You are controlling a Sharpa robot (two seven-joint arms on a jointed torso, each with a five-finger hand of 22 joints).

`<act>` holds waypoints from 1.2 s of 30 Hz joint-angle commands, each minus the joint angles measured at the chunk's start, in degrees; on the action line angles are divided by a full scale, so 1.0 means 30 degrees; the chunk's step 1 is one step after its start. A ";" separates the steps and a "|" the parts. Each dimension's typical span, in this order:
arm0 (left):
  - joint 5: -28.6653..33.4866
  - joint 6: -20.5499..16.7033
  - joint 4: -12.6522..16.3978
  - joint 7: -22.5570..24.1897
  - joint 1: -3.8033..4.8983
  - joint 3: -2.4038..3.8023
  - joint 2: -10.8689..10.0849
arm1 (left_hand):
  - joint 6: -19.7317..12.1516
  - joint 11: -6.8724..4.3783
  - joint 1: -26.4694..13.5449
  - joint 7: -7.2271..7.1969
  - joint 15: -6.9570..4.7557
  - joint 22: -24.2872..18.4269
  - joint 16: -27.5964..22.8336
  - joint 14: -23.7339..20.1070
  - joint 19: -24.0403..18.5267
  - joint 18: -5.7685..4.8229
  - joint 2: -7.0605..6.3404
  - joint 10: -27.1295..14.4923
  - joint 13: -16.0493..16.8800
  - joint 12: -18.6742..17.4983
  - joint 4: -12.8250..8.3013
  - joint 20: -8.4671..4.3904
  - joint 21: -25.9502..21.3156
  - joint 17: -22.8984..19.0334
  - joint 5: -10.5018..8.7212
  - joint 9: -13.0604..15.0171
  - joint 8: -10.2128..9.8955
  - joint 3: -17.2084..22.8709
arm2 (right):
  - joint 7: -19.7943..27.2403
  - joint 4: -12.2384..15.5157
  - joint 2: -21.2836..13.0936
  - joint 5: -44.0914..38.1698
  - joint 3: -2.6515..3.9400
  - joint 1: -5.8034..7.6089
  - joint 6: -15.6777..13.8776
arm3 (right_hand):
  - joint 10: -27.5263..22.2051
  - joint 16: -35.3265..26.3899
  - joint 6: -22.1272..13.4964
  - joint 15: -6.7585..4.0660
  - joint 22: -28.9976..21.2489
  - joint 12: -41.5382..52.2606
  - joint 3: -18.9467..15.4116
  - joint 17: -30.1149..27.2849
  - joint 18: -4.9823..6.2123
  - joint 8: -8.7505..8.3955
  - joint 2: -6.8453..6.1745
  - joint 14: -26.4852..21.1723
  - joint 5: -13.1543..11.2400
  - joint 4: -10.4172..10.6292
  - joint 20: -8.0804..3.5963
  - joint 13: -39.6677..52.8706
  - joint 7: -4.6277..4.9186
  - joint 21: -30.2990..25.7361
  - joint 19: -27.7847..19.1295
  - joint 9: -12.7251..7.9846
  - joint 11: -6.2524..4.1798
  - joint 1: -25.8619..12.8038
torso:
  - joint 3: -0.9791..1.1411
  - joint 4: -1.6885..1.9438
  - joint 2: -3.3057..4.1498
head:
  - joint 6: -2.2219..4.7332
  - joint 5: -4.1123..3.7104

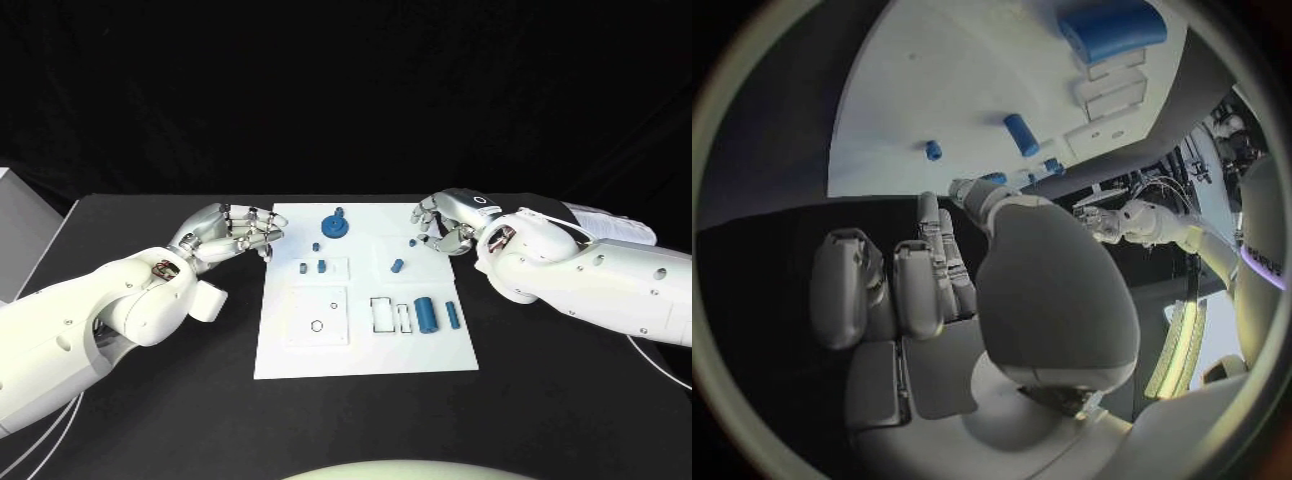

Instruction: Assemble the parts on the task board

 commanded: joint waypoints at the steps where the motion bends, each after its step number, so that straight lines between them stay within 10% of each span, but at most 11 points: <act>1: 0.1157 0.0556 0.0250 0.0846 -0.0079 0.0066 -0.0028 | 0.0167 0.0041 -0.0143 0.0012 -0.0027 -0.0027 -0.0074 -0.0098 -0.0063 0.0263 0.0119 0.0129 -0.0020 0.0081 0.0025 -0.0011 -0.0095 -0.0025 -0.0003 0.0027 0.0072 -0.0119 | -0.1657 -0.0184 0.0277 -0.2196 -0.0012 -0.0062 0.0830 | -0.0172 -0.0076 0.0153 0.0149 0.1887 -0.0246 -0.0150 0.0005 0.0301 -0.0173 -0.0222 0.0643 -0.0122 -0.0063 0.0019 -0.0211 0.0053 -0.0164 0.0132 -0.0030 0.0068 -0.0043 | -0.0020 0.0014 0.0009 | -0.0010 -0.0166; 36: 0.1478 0.0166 0.0643 0.0680 -0.0153 0.0161 -0.0180 | 0.0126 0.0065 -0.0085 0.0059 -0.0024 -0.0159 -0.0142 -0.0063 0.0055 0.0265 0.0200 0.0138 -0.0078 0.0050 0.0059 -0.0022 -0.0246 -0.0061 0.0037 0.0006 0.0045 -0.0197 | -0.2092 -0.1419 0.1771 -0.2324 -0.0084 -0.0533 0.2782 | 0.0198 -0.0855 0.1511 0.0181 0.0889 -0.1758 -0.0138 -0.0832 0.0628 -0.0359 0.0195 0.0432 -0.0132 0.0015 0.0036 -0.1918 -0.0077 -0.2091 -0.0273 -0.0108 0.0104 0.0219 | 0.0046 -0.0001 0.0018 | -0.0203 -0.0238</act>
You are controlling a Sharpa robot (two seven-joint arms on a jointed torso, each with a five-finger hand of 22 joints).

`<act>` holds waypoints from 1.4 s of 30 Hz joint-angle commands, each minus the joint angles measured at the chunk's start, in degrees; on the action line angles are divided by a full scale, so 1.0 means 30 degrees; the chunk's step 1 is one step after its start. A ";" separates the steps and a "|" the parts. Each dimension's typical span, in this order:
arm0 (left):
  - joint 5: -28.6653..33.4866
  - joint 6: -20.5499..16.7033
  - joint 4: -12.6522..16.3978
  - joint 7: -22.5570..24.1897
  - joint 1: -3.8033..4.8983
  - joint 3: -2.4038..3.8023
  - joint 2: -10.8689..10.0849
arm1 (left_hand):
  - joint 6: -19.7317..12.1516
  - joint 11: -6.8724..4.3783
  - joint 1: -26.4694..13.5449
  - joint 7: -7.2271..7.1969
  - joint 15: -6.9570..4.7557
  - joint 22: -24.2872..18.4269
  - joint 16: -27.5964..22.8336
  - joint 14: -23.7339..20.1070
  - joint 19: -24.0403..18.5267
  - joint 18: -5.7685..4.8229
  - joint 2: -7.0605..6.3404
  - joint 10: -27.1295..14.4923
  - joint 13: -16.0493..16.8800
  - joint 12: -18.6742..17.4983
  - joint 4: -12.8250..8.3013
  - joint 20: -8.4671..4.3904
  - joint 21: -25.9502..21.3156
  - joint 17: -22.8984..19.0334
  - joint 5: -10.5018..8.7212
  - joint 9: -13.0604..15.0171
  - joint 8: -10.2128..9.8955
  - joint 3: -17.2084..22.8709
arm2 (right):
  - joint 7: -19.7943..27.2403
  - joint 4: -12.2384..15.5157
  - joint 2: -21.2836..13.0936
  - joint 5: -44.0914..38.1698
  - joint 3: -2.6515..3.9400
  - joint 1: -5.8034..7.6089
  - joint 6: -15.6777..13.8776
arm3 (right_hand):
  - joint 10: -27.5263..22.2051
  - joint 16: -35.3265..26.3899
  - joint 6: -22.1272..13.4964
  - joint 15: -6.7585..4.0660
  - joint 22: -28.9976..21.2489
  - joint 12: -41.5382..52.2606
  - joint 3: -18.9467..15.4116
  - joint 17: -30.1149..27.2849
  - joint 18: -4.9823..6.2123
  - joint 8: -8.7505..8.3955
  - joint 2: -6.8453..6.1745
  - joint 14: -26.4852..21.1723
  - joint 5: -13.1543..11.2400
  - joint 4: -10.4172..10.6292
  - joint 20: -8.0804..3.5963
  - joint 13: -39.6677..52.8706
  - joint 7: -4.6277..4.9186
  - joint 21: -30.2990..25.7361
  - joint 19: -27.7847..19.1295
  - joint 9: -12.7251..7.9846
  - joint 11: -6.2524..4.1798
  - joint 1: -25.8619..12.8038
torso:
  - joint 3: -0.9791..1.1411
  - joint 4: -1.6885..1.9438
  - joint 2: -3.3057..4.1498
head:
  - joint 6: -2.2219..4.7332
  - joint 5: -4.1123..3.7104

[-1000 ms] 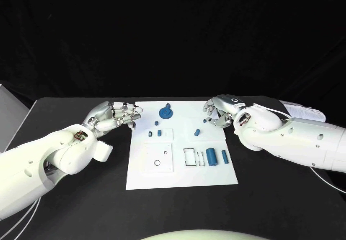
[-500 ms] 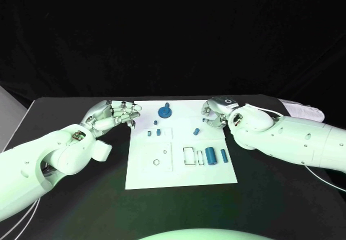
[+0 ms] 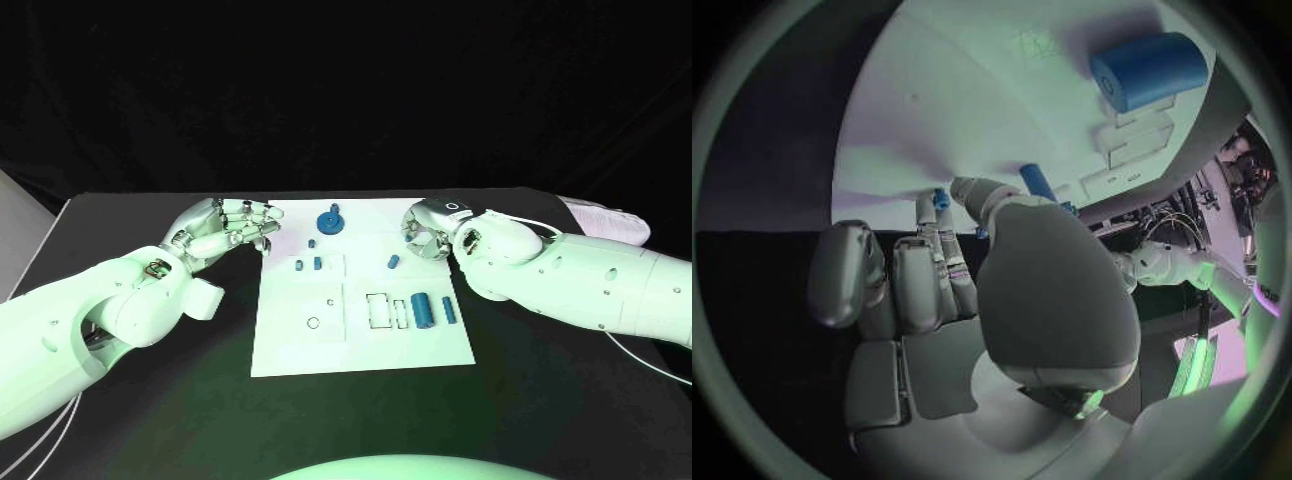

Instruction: Assemble the parts on the task board

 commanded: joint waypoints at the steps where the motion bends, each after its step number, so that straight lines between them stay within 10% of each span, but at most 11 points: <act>1: 0.0183 0.0007 0.0048 0.0102 -0.0013 0.0017 0.0011 | 0.0058 -0.0002 -0.0006 -0.0003 -0.0023 -0.0021 -0.0067 -0.0065 0.0058 0.0279 0.0129 0.0072 -0.0030 0.0048 0.0008 -0.0023 -0.0090 -0.0023 0.0040 0.0010 0.0044 -0.0149 | 0.0060 -0.0066 0.0052 0.0093 -0.0027 -0.0074 0.0503 | 0.0256 -0.0101 0.0198 0.0001 0.0918 -0.0107 0.0172 -0.0025 0.0321 -0.0069 0.0126 0.0462 0.0133 -0.0028 -0.0114 -0.0118 -0.0030 0.0082 0.0036 0.0004 -0.0005 0.0149 | 0.0005 -0.0004 0.0000 | -0.0002 0.0052; 6: 0.0180 -0.0021 0.0040 0.0068 -0.0014 0.0018 0.0016 | 0.0052 0.0001 0.0006 0.0002 -0.0022 -0.0030 -0.0072 -0.0061 0.0069 0.0279 0.0137 0.0070 -0.0036 0.0044 0.0006 -0.0024 -0.0100 -0.0026 0.0044 0.0007 0.0040 -0.0151 | 0.0044 -0.0145 0.0112 0.0153 -0.0027 -0.0105 0.0335 | 0.0941 -0.0055 0.0536 -0.0099 0.1108 -0.0437 0.1046 0.0058 0.0252 -0.0134 0.0387 0.0532 -0.0954 -0.0187 -0.0229 -0.0575 -0.0123 0.0401 0.0228 0.0034 -0.0112 0.0373 | 0.0013 -0.0006 -0.0001 | -0.0005 0.0077; 33: 0.0145 -0.0042 -0.0050 -0.0013 -0.0019 0.0019 0.0064 | 0.0009 0.0019 0.0074 0.0030 -0.0016 -0.0087 -0.0103 -0.0037 0.0143 0.0278 0.0177 0.0055 -0.0070 0.0022 -0.0005 -0.0030 -0.0160 -0.0043 0.0063 -0.0013 0.0009 -0.0170 | -0.0660 -0.0696 0.0650 -0.0053 -0.0032 -0.0404 0.0649 | 0.1764 -0.0103 0.1057 -0.0212 0.1389 -0.0836 0.2136 -0.0008 0.0170 0.0016 0.0728 0.0561 -0.0939 -0.0901 -0.0334 -0.0964 -0.0184 0.0801 0.0393 0.0275 -0.0231 0.0555 | -0.0003 -0.0019 -0.0013 | -0.0170 0.0215; 42: 0.0144 -0.0043 -0.0205 0.0013 -0.0026 0.0019 0.0067 | 0.0005 0.0021 0.0090 0.0032 -0.0016 -0.0094 -0.0107 -0.0032 0.0155 0.0278 0.0182 0.0053 -0.0075 0.0019 -0.0011 -0.0031 -0.0167 -0.0045 0.0065 -0.0016 0.0005 -0.0172 | -0.0624 -0.0338 0.0456 -0.0039 -0.0031 -0.0454 -0.1176 | 0.2336 -0.0226 0.1432 -0.0341 0.1880 -0.0953 0.2343 -0.0197 0.0009 0.0194 0.0811 0.0566 -0.0426 -0.1181 -0.0365 -0.1098 -0.0269 0.1684 0.0656 0.0475 -0.0356 0.0316 | -0.0004 0.0008 -0.0002 | -0.0119 0.0261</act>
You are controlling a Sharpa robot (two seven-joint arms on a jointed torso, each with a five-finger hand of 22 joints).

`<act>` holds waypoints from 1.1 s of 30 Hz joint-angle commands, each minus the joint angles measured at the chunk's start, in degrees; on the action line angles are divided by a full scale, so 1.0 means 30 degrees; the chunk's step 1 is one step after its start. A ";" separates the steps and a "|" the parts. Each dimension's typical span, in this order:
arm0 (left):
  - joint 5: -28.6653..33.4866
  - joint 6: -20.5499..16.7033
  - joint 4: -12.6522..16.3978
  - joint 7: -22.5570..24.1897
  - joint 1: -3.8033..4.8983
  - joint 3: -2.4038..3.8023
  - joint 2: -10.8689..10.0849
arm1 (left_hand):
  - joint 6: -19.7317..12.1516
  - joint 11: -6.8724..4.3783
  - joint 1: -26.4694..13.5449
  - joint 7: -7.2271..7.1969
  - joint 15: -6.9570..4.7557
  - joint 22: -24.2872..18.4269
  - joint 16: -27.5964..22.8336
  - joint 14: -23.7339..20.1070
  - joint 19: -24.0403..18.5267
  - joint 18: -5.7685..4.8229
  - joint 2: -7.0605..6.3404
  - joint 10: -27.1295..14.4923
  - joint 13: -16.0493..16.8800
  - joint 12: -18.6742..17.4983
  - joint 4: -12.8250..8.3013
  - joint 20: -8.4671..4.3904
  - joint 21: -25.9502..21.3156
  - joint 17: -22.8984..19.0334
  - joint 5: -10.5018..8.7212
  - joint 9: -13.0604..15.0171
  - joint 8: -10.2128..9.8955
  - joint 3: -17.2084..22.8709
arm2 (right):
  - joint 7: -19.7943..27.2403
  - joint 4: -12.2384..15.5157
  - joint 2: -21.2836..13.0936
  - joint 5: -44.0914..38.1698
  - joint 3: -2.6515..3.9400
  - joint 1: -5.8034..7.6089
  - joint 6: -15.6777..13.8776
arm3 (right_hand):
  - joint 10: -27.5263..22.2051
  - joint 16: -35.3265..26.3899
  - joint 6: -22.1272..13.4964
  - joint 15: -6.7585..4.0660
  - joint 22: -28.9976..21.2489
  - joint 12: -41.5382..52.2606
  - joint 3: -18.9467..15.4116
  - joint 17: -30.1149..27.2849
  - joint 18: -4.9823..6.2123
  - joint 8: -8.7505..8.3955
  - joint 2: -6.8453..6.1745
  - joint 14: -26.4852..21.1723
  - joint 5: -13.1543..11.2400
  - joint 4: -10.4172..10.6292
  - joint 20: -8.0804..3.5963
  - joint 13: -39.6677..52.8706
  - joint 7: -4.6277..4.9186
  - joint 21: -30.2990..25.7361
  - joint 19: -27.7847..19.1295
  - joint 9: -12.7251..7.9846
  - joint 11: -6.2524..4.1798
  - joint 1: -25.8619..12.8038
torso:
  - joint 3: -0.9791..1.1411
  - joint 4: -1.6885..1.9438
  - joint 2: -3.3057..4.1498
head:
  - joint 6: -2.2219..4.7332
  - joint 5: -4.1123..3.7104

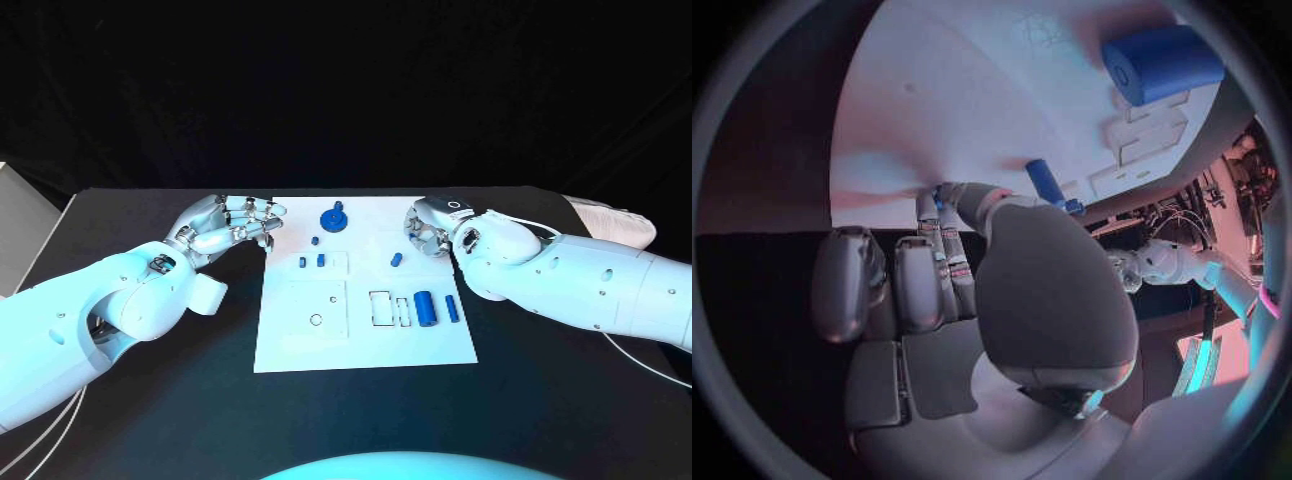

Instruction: Assemble the parts on the task board

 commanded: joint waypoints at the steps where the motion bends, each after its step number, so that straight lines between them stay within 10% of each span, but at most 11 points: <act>1: 0.0124 0.0026 -0.0031 0.0125 -0.0019 0.0016 0.0035 | 0.0006 0.0021 0.0013 0.0033 -0.0016 -0.0019 -0.0107 -0.0033 0.0154 0.0282 0.0105 0.0054 -0.0016 0.0018 -0.0013 -0.0031 -0.0095 -0.0030 0.0065 -0.0013 0.0006 -0.0067 | -0.0095 0.0171 -0.0059 -0.0048 -0.0108 -0.0178 -0.0850 | 0.0249 -0.0134 0.0169 -0.0169 0.1916 0.0070 0.0079 -0.0083 -0.0006 0.0112 0.0085 0.0524 0.0188 -0.0095 -0.0131 0.0014 -0.0012 0.0257 0.0433 0.0093 -0.0018 -0.0123 | 0.0003 0.0021 0.0011 | 0.0031 0.0012; 22: 0.0122 0.0023 -0.0474 0.0152 -0.0040 0.0014 0.0051 | 0.0000 0.0025 0.0064 0.0040 -0.0016 -0.0042 -0.0123 -0.0017 0.0195 0.0282 0.0119 0.0051 -0.0033 0.0010 -0.0035 -0.0036 -0.0117 -0.0038 0.0074 -0.0020 -0.0001 -0.0074 | -0.0017 0.1744 -0.1203 0.0303 0.0100 0.0034 -0.2887 | 0.0355 -0.0212 0.0140 -0.0209 0.1990 -0.0113 0.0198 -0.0212 -0.0024 0.0086 0.0018 0.0517 0.0559 -0.0276 -0.0133 -0.0102 0.0015 0.0349 0.0468 0.0167 -0.0017 -0.0278 | 0.0017 -0.0033 -0.0015 | 0.0180 -0.0126; 33: 0.0122 -0.0056 -0.0749 0.0204 -0.0068 0.0012 0.0175 | -0.0001 0.0033 0.0083 0.0044 -0.0013 -0.0063 -0.0137 -0.0004 0.0227 0.0279 0.0115 0.0037 -0.0051 -0.0004 -0.0041 -0.0039 -0.0139 -0.0046 0.0074 -0.0026 -0.0006 -0.0097 | 0.0019 0.4785 -0.2486 0.0446 0.0239 0.0303 -0.3073 | 0.0361 -0.0212 0.0139 -0.0212 0.2000 -0.0128 0.0197 -0.0214 -0.0028 0.0084 -0.0004 0.0517 0.0566 -0.0288 -0.0130 -0.0111 0.0015 0.0364 0.0472 0.0173 -0.0016 -0.0297 | 0.0016 -0.0026 -0.0028 | 0.0266 -0.0015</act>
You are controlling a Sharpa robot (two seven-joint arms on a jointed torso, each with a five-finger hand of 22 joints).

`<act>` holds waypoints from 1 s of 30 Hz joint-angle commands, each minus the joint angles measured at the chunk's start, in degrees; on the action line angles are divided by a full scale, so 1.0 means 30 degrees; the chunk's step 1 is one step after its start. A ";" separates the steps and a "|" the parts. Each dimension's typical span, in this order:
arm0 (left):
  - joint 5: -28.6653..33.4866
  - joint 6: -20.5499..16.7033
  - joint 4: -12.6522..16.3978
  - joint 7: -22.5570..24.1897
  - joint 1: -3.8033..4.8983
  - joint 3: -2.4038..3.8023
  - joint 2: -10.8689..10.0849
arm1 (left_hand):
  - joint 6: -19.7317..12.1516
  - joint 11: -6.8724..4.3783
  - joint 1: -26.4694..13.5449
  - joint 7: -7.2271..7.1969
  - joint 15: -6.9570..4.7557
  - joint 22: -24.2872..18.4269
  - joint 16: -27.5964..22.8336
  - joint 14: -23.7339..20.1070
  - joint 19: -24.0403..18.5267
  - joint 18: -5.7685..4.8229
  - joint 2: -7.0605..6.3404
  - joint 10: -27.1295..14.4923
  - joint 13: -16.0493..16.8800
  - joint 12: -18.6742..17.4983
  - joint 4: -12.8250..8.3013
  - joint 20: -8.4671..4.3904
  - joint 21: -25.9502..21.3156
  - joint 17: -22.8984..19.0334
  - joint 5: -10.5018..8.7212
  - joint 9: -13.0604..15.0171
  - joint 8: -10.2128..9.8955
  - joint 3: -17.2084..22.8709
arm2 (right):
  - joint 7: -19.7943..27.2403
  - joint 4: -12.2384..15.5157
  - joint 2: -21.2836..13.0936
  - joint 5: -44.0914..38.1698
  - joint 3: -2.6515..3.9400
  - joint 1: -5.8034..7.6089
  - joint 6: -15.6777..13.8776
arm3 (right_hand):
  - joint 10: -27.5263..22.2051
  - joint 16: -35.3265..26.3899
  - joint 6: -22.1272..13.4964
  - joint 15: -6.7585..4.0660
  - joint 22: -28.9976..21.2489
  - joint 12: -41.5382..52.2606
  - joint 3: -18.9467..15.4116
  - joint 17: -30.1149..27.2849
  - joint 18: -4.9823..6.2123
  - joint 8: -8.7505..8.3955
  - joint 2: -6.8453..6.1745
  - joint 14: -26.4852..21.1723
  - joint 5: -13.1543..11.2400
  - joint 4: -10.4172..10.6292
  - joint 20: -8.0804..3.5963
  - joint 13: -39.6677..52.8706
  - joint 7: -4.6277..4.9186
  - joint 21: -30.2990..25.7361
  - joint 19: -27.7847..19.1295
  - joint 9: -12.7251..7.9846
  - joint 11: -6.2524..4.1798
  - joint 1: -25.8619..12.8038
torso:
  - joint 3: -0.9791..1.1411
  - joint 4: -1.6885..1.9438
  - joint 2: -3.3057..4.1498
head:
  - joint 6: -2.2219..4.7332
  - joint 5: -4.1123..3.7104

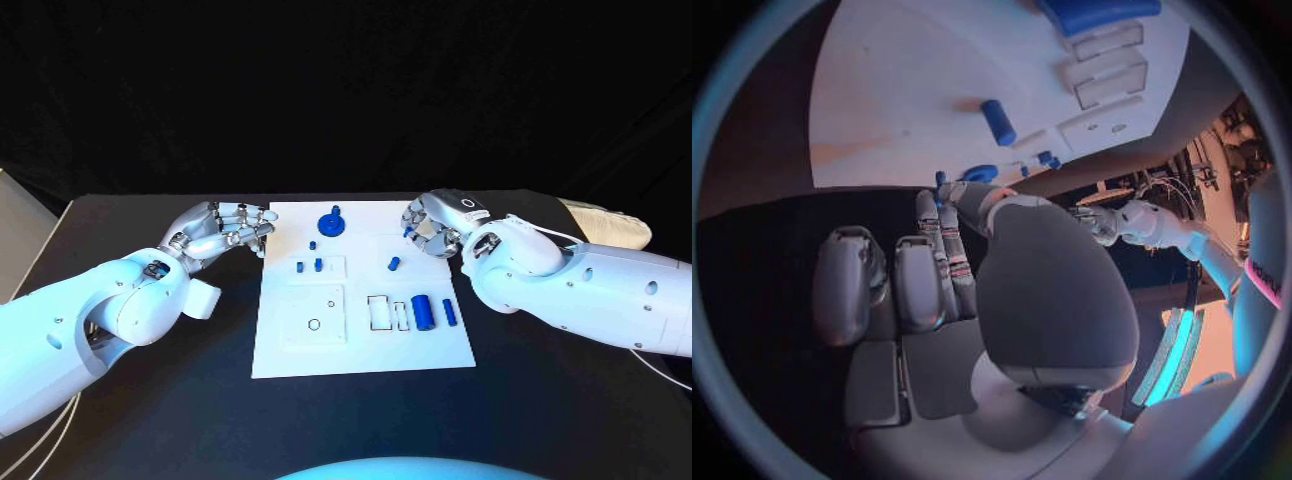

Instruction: Assemble the parts on the task board

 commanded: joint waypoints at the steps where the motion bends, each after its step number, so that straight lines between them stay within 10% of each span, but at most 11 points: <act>1: 0.0121 -0.0037 -0.0034 0.0203 -0.0020 0.0013 0.0082 | -0.0001 0.0034 0.0082 0.0044 -0.0013 -0.0017 -0.0063 -0.0004 0.0158 0.0281 0.0115 0.0038 -0.0017 -0.0004 -0.0041 0.0030 -0.0073 -0.0025 0.0074 -0.0025 -0.0006 -0.0099 | 0.0141 0.1071 -0.0194 -0.0044 0.0022 0.0027 -0.0175 | 0.0108 -0.0060 0.0120 -0.0114 0.2008 -0.0029 -0.0008 -0.0004 -0.0029 0.0105 0.0031 0.0558 0.0070 -0.0080 -0.0065 0.0016 0.0046 0.0085 0.0405 0.0018 0.0047 -0.0168 | 0.0007 -0.0019 -0.0006 | 0.0032 0.0147; 13: 0.0136 -0.0110 -0.0249 0.0219 -0.0022 0.0009 0.0243 | -0.0015 0.0048 0.0083 0.0050 -0.0007 -0.0036 -0.0078 0.0004 0.0182 0.0278 0.0104 -0.0005 -0.0039 -0.0034 -0.0037 0.0030 -0.0095 -0.0032 0.0074 -0.0034 -0.0017 -0.0123 | 0.0120 0.3050 0.0701 -0.1452 -0.0232 -0.0188 0.0614 | 0.0103 -0.0078 0.0093 -0.0110 0.1982 -0.0080 0.0014 -0.0031 -0.0015 0.0084 -0.0006 0.0553 0.0077 -0.0130 -0.0065 -0.0012 0.0045 0.0018 0.0386 0.0026 0.0049 -0.0187 | -0.0039 0.0016 -0.0003 | -0.0124 0.0782; 30: 0.0141 -0.0176 -0.0267 0.0142 -0.0014 0.0006 0.0435 | 0.0006 0.0054 0.0076 0.0050 0.0002 -0.0059 -0.0097 0.0008 0.0201 0.0273 0.0122 -0.0022 -0.0056 -0.0049 -0.0015 0.0034 -0.0124 -0.0041 0.0076 -0.0034 -0.0007 -0.0144 | -0.0712 0.2378 0.2982 -0.3469 -0.0636 -0.1248 0.1536 | 0.0086 -0.0138 0.0055 -0.0108 0.1937 -0.0138 0.0065 -0.0113 0.0006 0.0054 -0.0018 0.0536 0.0102 -0.0197 -0.0065 -0.0044 0.0061 -0.0088 0.0357 0.0031 0.0060 -0.0180 | -0.0039 0.0007 0.0049 | -0.0531 0.1461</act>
